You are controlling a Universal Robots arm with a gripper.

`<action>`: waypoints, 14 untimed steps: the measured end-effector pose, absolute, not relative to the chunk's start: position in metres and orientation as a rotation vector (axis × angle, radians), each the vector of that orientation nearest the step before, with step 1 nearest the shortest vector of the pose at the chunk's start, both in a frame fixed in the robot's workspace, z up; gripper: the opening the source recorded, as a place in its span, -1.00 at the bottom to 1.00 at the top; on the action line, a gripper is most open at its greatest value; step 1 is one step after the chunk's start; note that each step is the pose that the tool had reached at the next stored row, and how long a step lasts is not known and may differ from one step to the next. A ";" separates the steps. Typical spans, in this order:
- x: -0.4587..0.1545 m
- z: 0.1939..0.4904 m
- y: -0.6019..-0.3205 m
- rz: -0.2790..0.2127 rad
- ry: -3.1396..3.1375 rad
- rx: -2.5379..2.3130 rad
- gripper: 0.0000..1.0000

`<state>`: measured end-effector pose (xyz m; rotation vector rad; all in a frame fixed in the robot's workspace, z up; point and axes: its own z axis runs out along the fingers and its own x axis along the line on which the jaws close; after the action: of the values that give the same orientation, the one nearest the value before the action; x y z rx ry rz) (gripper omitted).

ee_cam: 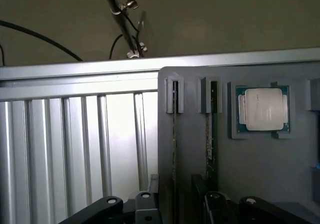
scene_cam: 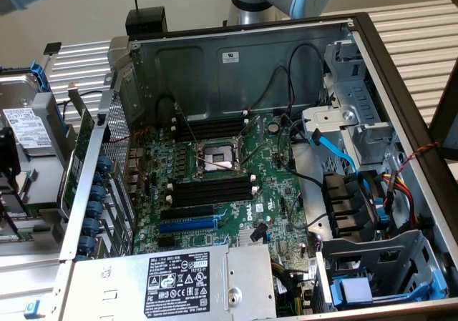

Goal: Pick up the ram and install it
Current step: 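Pick up the ram and move it above insertion slot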

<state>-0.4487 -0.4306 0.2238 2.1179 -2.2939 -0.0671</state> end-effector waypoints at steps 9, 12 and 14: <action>-0.449 0.207 -0.431 -0.074 -2.290 2.115 -0.22; -0.449 0.202 -0.431 -0.077 -2.288 2.113 -0.22; -0.449 0.199 -0.431 -0.081 -2.287 2.111 -0.22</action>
<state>-0.4487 -0.4306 0.1989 2.1113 -2.2869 -0.0806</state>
